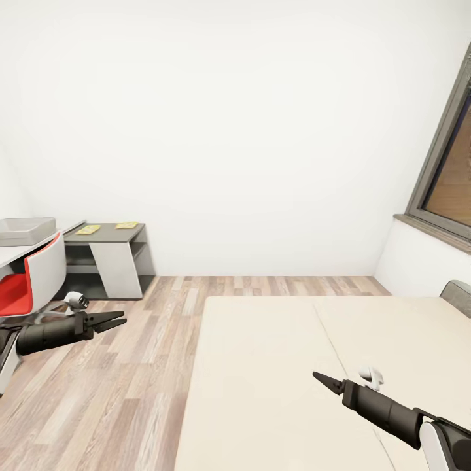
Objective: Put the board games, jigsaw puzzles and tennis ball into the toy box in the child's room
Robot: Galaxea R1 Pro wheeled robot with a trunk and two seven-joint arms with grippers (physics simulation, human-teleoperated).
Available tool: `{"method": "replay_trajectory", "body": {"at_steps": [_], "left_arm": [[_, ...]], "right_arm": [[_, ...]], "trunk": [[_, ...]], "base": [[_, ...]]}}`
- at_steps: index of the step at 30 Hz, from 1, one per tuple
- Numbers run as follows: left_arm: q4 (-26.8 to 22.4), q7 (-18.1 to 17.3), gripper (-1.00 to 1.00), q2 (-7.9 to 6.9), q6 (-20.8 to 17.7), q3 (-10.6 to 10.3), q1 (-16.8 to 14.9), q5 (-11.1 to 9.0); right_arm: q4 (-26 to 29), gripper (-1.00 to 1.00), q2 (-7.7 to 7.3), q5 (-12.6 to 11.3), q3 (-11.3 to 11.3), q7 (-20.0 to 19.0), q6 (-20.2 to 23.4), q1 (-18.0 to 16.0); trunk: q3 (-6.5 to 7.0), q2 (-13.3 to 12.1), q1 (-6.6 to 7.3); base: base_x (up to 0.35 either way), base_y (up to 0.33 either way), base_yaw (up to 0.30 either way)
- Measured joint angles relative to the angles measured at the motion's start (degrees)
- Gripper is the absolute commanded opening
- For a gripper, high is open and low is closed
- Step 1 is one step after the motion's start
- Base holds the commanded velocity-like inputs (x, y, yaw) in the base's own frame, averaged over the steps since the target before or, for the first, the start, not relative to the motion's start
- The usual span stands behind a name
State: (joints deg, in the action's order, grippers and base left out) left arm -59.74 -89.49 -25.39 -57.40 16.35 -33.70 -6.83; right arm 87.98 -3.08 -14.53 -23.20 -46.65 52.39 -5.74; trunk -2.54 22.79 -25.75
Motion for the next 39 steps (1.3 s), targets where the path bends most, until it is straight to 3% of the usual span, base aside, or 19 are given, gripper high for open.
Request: {"method": "replay_trajectory", "body": {"at_steps": [39], "left_arm": [[0.0, 0.1, 1.00, 0.08, 0.0, 0.0, 0.0, 0.0]], "right_arm": [[0.0, 1.00, 0.00, 0.0, 0.0, 0.0, 0.0, 0.0]], "trunk": [[0.00, 0.0, 0.00]], "base": [[0.000, -0.198, 0.000]]}}
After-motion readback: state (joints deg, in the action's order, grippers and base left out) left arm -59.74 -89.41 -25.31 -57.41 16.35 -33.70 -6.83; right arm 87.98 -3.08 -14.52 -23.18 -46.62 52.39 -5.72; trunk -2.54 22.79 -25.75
